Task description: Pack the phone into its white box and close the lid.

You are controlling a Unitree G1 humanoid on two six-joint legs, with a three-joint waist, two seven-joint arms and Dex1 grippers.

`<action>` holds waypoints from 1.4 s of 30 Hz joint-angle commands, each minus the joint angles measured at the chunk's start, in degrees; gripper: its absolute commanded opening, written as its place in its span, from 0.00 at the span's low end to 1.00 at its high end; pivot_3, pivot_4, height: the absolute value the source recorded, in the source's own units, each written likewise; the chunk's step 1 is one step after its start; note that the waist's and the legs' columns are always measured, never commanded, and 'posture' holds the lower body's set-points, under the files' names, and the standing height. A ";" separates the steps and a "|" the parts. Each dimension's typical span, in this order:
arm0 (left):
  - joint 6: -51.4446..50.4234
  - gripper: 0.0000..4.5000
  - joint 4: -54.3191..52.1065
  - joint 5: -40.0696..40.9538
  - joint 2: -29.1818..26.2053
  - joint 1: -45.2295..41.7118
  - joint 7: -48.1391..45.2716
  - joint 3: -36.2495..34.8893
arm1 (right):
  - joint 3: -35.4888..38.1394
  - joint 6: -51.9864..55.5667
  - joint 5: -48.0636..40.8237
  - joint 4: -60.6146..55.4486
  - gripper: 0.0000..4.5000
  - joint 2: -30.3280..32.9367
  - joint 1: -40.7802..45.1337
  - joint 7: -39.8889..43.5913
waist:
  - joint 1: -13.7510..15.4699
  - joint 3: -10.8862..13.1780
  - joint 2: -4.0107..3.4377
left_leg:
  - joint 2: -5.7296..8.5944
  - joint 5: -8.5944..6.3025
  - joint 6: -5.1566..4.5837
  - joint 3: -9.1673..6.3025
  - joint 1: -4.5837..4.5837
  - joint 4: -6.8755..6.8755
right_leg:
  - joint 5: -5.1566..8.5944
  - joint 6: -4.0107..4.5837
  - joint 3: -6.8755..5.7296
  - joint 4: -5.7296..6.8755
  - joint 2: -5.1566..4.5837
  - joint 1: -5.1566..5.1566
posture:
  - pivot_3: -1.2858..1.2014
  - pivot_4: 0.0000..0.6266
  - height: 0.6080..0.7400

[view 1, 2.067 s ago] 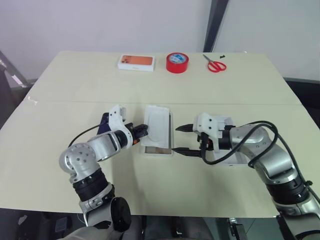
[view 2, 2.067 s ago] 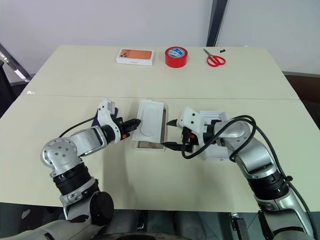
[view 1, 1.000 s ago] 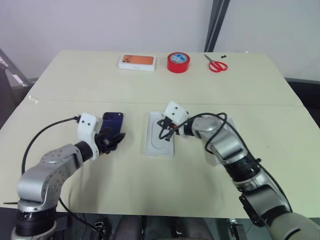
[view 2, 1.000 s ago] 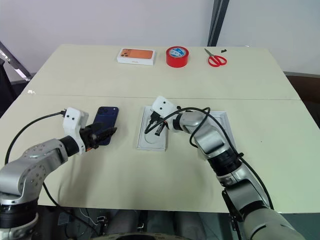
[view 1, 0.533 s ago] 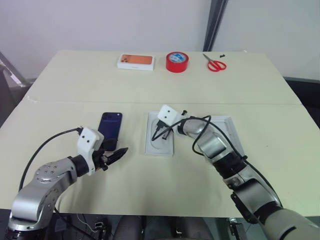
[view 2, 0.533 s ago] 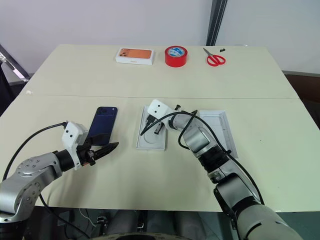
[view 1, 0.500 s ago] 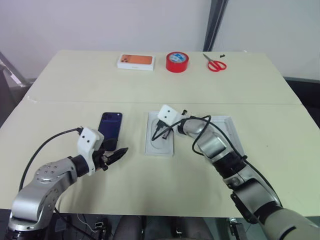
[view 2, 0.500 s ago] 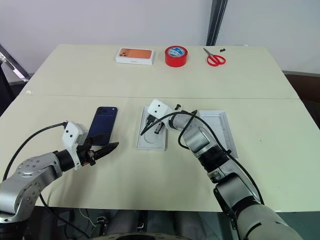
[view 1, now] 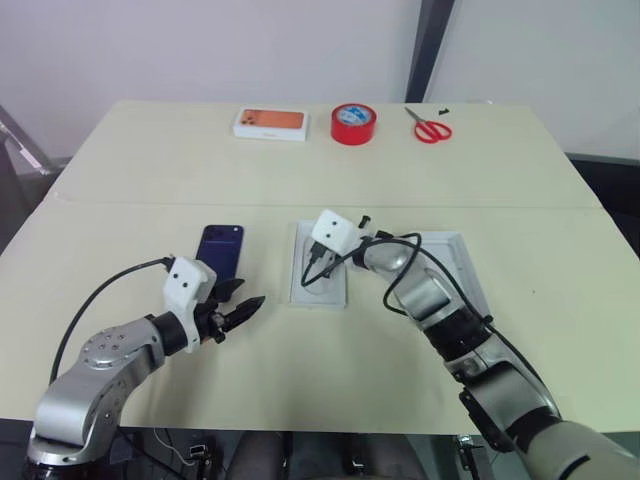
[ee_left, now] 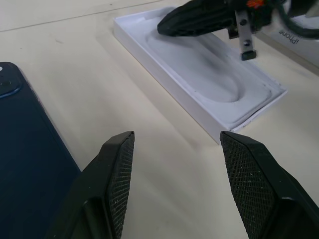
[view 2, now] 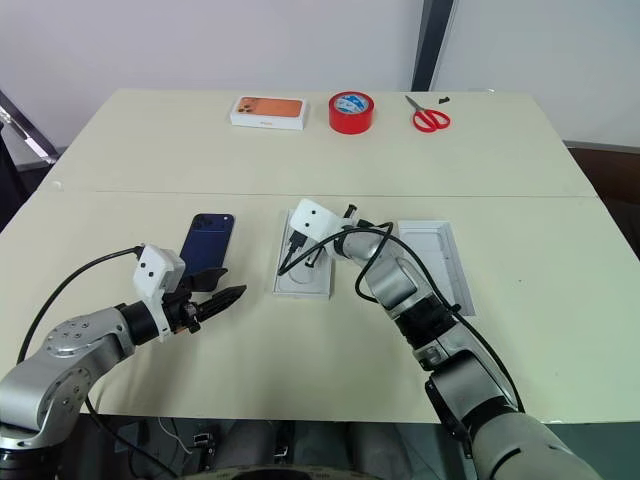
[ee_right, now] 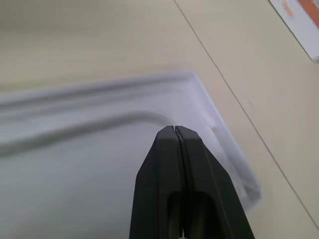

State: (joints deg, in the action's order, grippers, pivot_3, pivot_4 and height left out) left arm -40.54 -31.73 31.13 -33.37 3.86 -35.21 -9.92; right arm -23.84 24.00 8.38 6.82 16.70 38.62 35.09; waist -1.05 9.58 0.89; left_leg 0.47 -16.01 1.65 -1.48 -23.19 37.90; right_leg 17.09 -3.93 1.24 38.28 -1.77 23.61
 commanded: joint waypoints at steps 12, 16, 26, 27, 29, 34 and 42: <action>-8.56 0.64 6.05 9.39 1.56 -4.35 9.54 -14.00 | -0.10 4.10 -9.00 -19.56 0.01 6.52 -6.21 14.21 | 0.02 0.00 0.01 | -0.05 -0.03 -0.05 -0.02 0.12 0.02 | 0.00 0.00 -0.03 0.04 0.03 -0.11 | 0.52 0.24 1.00; -14.18 0.84 9.87 11.22 2.18 -7.91 15.38 -17.41 | -0.20 3.75 -8.77 -18.82 0.00 6.01 -5.76 13.88 | 0.18 -0.01 0.01 | -0.04 -0.03 -0.05 -0.03 0.12 0.03 | 0.00 0.00 -0.04 0.03 0.03 -0.11 | 0.52 0.24 1.00; -27.42 0.99 26.77 10.26 1.19 -25.27 24.87 -16.62 | -1.29 4.26 -6.06 -12.87 0.00 -0.01 -0.17 9.40 | -0.04 -0.02 0.06 | -0.03 0.00 -0.01 -0.05 0.10 0.10 | 0.00 -0.01 -0.07 0.14 0.10 -0.04 | 0.52 0.24 1.00; -28.05 0.99 28.72 10.00 1.20 -26.96 24.63 -15.85 | -1.64 4.49 -5.59 -12.25 0.00 -0.75 0.48 8.89 | -0.01 -0.02 0.06 | -0.03 0.01 0.02 -0.05 0.09 0.10 | 0.00 -0.01 -0.07 0.15 0.11 -0.02 | 0.52 0.24 1.00; -29.14 0.99 32.05 9.58 1.37 -29.67 23.95 -14.49 | -3.22 5.81 -3.76 -10.96 0.00 -1.96 2.15 7.89 | 0.01 -0.03 0.08 | -0.02 0.02 0.03 -0.05 0.08 0.10 | 0.00 -0.01 -0.07 0.16 0.10 -0.01 | 0.52 0.24 1.00; -32.27 0.99 36.24 8.68 1.34 -32.76 21.94 -11.29 | -6.19 8.95 -1.01 -6.83 0.00 -6.36 6.25 6.02 | 0.00 -0.04 0.07 | 0.00 0.04 0.07 -0.05 0.03 0.12 | -0.01 -0.01 -0.06 0.20 0.08 0.05 | 0.52 0.24 1.00; -38.49 0.99 29.84 12.96 4.90 -30.71 18.66 -11.70 | -13.11 11.09 6.54 4.19 0.00 -10.11 11.25 3.40 | 0.27 -0.08 0.05 | 0.06 0.06 0.11 -0.04 0.02 0.12 | 0.00 -0.01 -0.04 0.25 0.00 0.08 | 0.52 0.24 1.00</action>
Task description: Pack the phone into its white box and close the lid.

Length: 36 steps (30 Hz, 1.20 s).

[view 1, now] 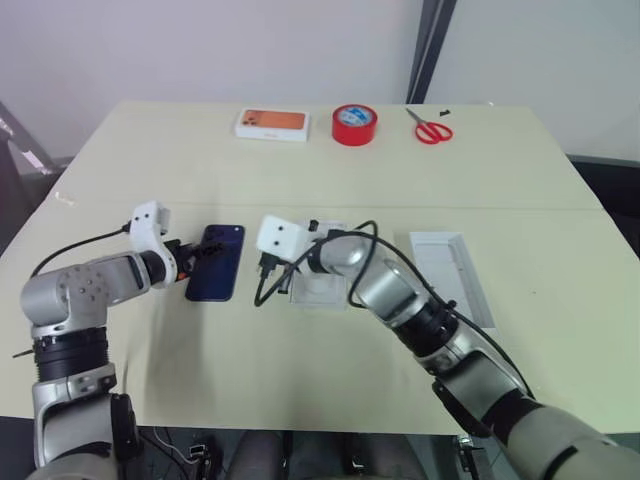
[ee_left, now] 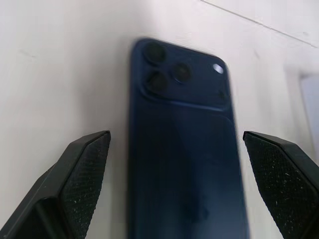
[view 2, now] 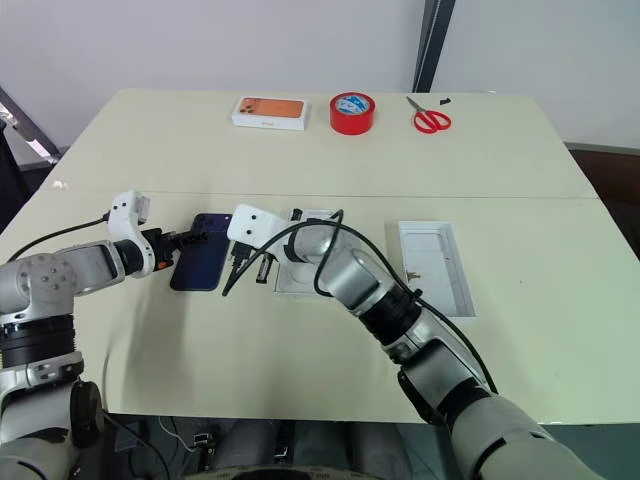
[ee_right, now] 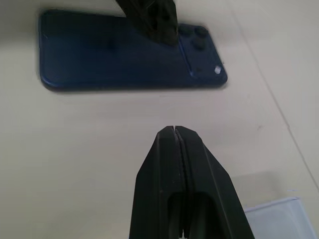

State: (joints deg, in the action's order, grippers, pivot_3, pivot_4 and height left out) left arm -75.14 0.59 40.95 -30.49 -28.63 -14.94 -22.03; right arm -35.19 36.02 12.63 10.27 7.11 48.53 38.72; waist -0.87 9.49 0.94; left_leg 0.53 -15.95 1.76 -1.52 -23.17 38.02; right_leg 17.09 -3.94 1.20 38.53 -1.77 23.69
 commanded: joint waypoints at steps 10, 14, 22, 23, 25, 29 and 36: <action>-10.07 0.99 -12.26 4.73 11.05 5.81 1.15 -1.99 | -5.63 -1.86 5.47 -0.24 0.00 -0.36 0.44 4.00 | 0.02 -0.05 0.00 | 0.03 0.00 0.00 0.00 -0.07 0.01 | 0.00 0.00 -0.01 -0.03 -0.02 0.03 | 0.52 0.24 1.00; -12.35 0.99 -15.08 4.96 13.25 6.50 1.51 -2.29 | -5.53 -1.81 6.02 -1.44 0.00 -0.37 -0.28 4.87 | -0.08 -0.06 -0.01 | 0.03 0.00 0.00 -0.01 -0.05 0.01 | 0.00 0.00 -0.01 -0.03 -0.01 0.03 | 0.52 0.24 1.00; -15.87 0.99 -15.63 4.36 15.29 5.73 1.51 -6.48 | -4.94 -1.84 6.71 -2.81 0.00 -0.27 -1.62 5.47 | -0.15 -0.07 -0.01 | 0.03 0.00 0.00 -0.01 -0.02 0.01 | 0.00 0.00 -0.01 -0.03 0.00 0.00 | 0.52 0.24 1.00; -15.99 0.99 -15.40 4.09 15.29 5.52 1.60 -6.86 | -4.89 -1.81 6.73 -2.90 0.00 -0.28 -1.71 5.47 | -0.19 -0.07 -0.01 | 0.03 0.00 0.00 -0.01 -0.02 0.01 | 0.00 0.00 -0.01 -0.03 0.01 0.00 | 0.52 0.24 1.00; -16.05 0.99 -14.65 3.41 15.52 4.87 2.12 -8.20 | -4.79 -1.73 6.77 -3.01 0.00 -0.31 -1.83 5.50 | -0.20 -0.07 -0.01 | 0.02 0.00 0.00 -0.01 -0.02 0.01 | 0.00 0.00 0.00 -0.03 0.01 0.00 | 0.52 0.24 1.00; -16.31 0.94 -12.52 2.41 16.47 2.93 3.66 -12.92 | -4.64 -1.60 6.87 -3.18 0.00 -0.31 -2.02 5.51 | -0.20 -0.07 -0.01 | 0.02 0.00 0.01 -0.01 -0.01 0.01 | 0.00 0.00 -0.01 -0.02 0.02 0.00 | 0.52 0.24 1.00; -17.36 0.58 -12.48 3.06 17.48 2.66 4.64 -15.86 | -4.49 -1.86 6.97 -3.00 0.00 -0.44 -1.98 5.48 | -0.26 -0.06 0.00 | 0.01 0.02 0.05 -0.03 -0.02 0.01 | 0.00 0.00 -0.01 -0.01 0.03 0.02 | 0.52 0.24 1.00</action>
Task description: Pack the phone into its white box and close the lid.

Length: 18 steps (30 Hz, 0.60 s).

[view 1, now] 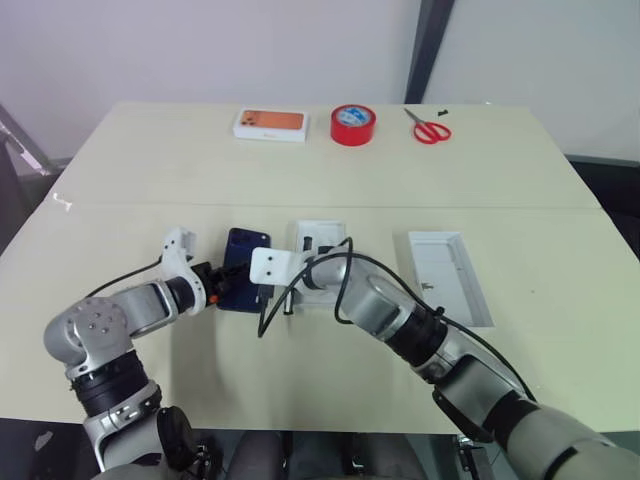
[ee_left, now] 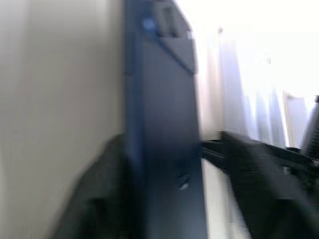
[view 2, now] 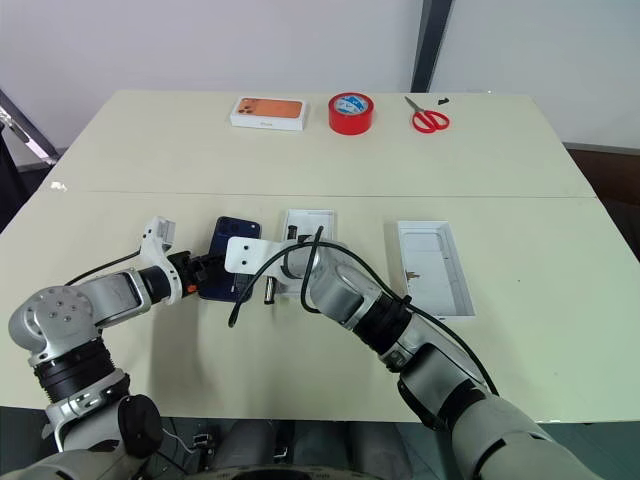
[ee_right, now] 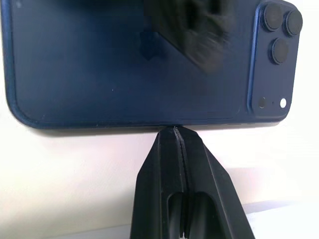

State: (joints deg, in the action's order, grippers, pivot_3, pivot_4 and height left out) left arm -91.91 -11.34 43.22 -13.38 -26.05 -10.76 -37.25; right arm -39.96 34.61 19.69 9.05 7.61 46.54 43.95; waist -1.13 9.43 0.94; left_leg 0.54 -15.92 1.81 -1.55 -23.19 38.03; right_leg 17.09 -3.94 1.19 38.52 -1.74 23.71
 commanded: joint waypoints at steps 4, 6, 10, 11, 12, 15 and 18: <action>-0.59 0.58 0.05 1.97 1.54 0.07 1.73 -3.34 | 0.30 -0.56 -0.10 -1.83 0.00 -0.93 0.11 0.32 | -0.02 0.00 0.00 | 0.00 0.17 0.30 -0.01 0.00 -0.01 | 0.00 0.00 0.00 0.00 0.00 0.00 | 0.52 0.24 1.00; -0.59 0.58 0.10 2.92 2.22 0.07 2.56 -4.79 | 0.34 -0.58 -0.09 -2.03 0.00 -0.86 0.13 0.40 | -0.02 0.00 0.00 | 0.00 0.16 0.29 -0.01 0.00 -0.01 | 0.00 0.00 0.00 0.00 0.00 0.00 | 0.52 0.24 1.00; -0.59 0.58 0.17 4.96 3.21 0.46 4.13 -7.15 | 0.70 -0.18 -0.23 -2.92 0.00 -0.77 0.39 0.71 | -0.08 0.00 0.00 | -0.01 0.16 0.28 -0.01 0.00 -0.02 | 0.00 0.00 0.00 0.00 0.00 0.01 | 0.52 0.24 1.00; -0.59 0.52 0.23 5.45 3.37 0.60 4.59 -7.46 | 0.94 0.08 -0.34 -3.40 0.00 -0.73 0.52 0.88 | -0.12 0.00 0.00 | -0.01 0.16 0.28 -0.01 -0.01 -0.02 | 0.00 0.00 0.00 0.00 0.01 0.01 | 0.52 0.24 1.00; -0.59 0.46 0.25 5.84 3.46 0.72 4.96 -7.64 | 1.17 0.36 -0.45 -3.91 0.00 -0.66 0.63 1.07 | -0.13 0.00 0.01 | -0.01 0.16 0.28 -0.01 -0.01 -0.02 | 0.00 0.00 0.01 0.00 0.01 0.01 | 0.52 0.24 1.00; -0.59 0.17 0.20 7.20 3.92 0.59 6.08 -8.65 | 2.25 1.59 -1.01 -6.66 0.00 0.24 0.91 2.27 | 0.00 0.01 0.03 | -0.01 0.16 0.28 -0.01 -0.05 -0.02 | 0.00 0.00 0.00 0.02 0.01 0.07 | 0.52 0.24 1.00; -0.59 0.01 0.52 9.74 4.25 0.12 7.70 -10.35 | 3.57 2.75 -1.80 -10.39 0.00 1.84 0.83 3.86 | -0.05 0.01 0.03 | -0.01 0.15 0.27 -0.02 -0.05 -0.01 | 0.00 0.00 0.00 0.01 -0.01 0.04 | 0.52 0.24 1.00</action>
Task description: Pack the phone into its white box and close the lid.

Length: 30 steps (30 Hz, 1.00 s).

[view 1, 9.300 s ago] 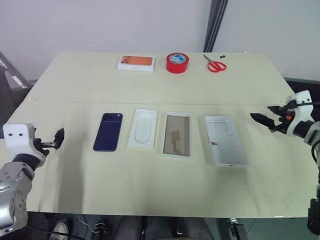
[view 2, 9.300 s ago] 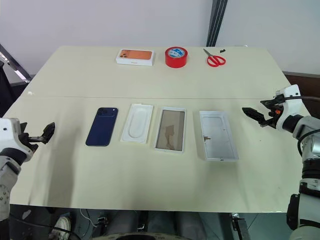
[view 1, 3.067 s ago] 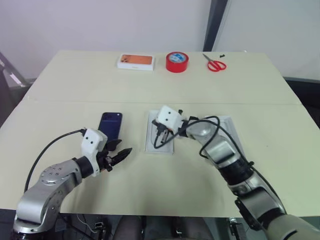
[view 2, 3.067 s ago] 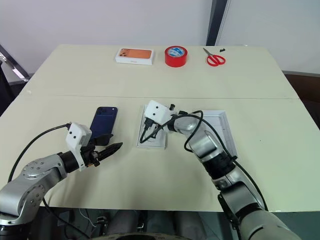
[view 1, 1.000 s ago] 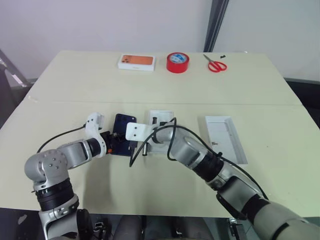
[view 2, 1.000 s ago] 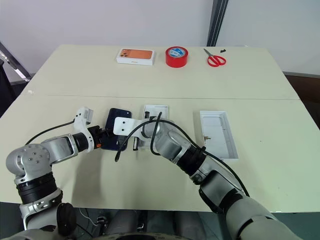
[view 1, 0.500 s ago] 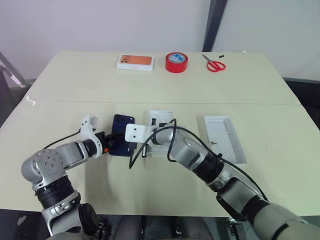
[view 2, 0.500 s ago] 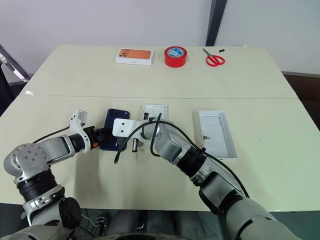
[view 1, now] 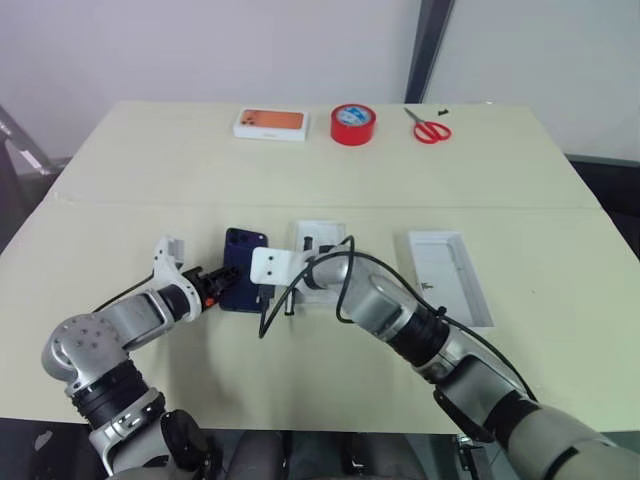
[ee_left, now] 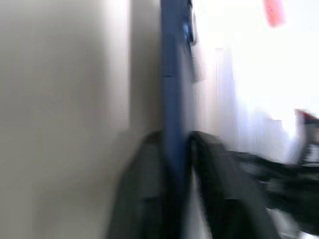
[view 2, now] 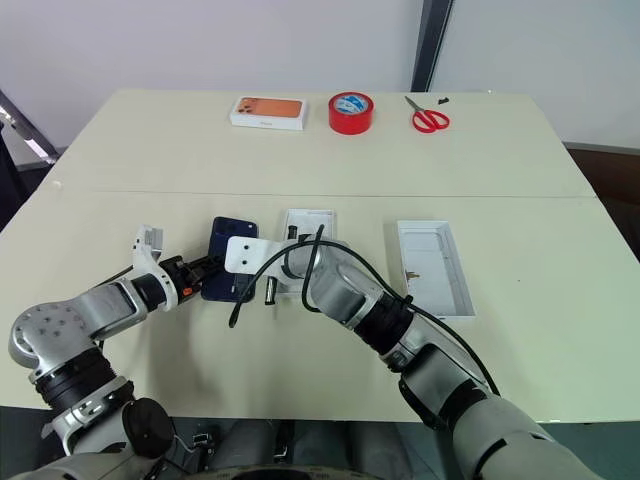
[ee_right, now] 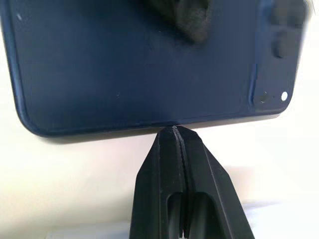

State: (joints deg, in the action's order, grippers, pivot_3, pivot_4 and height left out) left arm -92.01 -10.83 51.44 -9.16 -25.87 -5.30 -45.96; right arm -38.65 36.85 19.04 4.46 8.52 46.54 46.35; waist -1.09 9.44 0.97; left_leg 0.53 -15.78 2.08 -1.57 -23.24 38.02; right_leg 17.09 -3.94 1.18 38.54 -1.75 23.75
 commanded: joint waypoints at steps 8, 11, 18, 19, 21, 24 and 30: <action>-0.49 0.01 2.32 7.74 1.06 -2.19 8.23 -7.09 | 6.88 4.07 -6.13 -16.65 0.00 5.17 -0.13 5.52 | -0.07 0.01 0.02 | -0.01 -0.05 -0.09 -0.03 -0.01 -0.01 | 0.00 0.00 -0.01 0.02 0.03 0.04 | 0.52 0.24 1.00; -0.49 0.01 2.21 9.78 1.77 -4.37 10.16 -8.69 | 10.09 4.72 -9.21 -19.74 0.00 7.18 -0.28 6.90 | 0.01 0.02 0.04 | -0.01 -0.05 -0.09 -0.03 -0.03 -0.01 | 0.00 0.00 -0.01 0.02 0.03 0.06 | 0.52 0.24 1.00; -0.49 0.01 -3.61 13.13 10.85 -8.85 15.15 -3.18 | 21.27 -2.96 -22.99 -26.48 0.00 16.14 -9.19 15.02 | 1.13 0.10 0.20 | 0.01 -0.01 0.00 -0.09 -0.17 0.00 | -0.05 -0.08 -0.12 -0.31 -0.02 -0.05 | 0.52 0.24 1.00; -0.48 0.01 -4.11 12.76 12.83 -9.26 16.04 -1.88 | 22.91 -2.69 -24.46 -25.90 0.00 17.36 -10.47 15.43 | 1.20 0.10 0.21 | 0.02 -0.02 -0.02 -0.07 -0.17 0.00 | -0.07 -0.12 -0.10 -0.39 -0.02 -0.08 | 0.52 0.24 1.00; 0.10 0.01 -4.49 11.83 16.13 -9.87 17.57 0.47 | 25.58 -3.36 -26.63 -24.48 0.00 19.26 -12.73 15.50 | 1.35 0.10 0.21 | 0.03 -0.10 -0.15 -0.04 -0.16 0.01 | -0.09 -0.16 -0.08 -0.42 -0.03 -0.11 | 0.52 0.24 1.00; 1.94 0.01 -4.05 10.07 18.70 -9.68 18.75 4.23 | 27.44 -5.00 -28.25 -23.78 0.00 22.33 -15.57 15.81 | 0.51 0.11 0.22 | 0.00 -0.20 -0.34 -0.03 -0.14 0.01 | -0.09 -0.16 -0.04 -0.36 0.03 -0.08 | 0.52 0.24 1.00; 5.67 0.01 -1.06 6.56 19.62 -8.53 17.98 12.14 | 28.78 -4.97 -29.43 -23.98 0.00 24.83 -17.95 13.46 | 0.21 0.11 0.20 | -0.08 -0.16 -0.31 -0.01 -0.05 0.00 | -0.09 -0.15 0.04 -0.17 0.19 -0.06 | 0.52 0.24 1.00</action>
State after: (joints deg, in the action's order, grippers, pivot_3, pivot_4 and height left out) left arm -88.05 -11.17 57.86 9.21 -34.06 13.95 -35.80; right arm -11.41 32.73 -9.35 -18.14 32.82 28.30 60.59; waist -0.87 9.55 1.17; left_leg 0.45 -15.94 1.77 -1.57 -23.29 38.04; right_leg 17.00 -4.09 1.22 38.36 -1.57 23.68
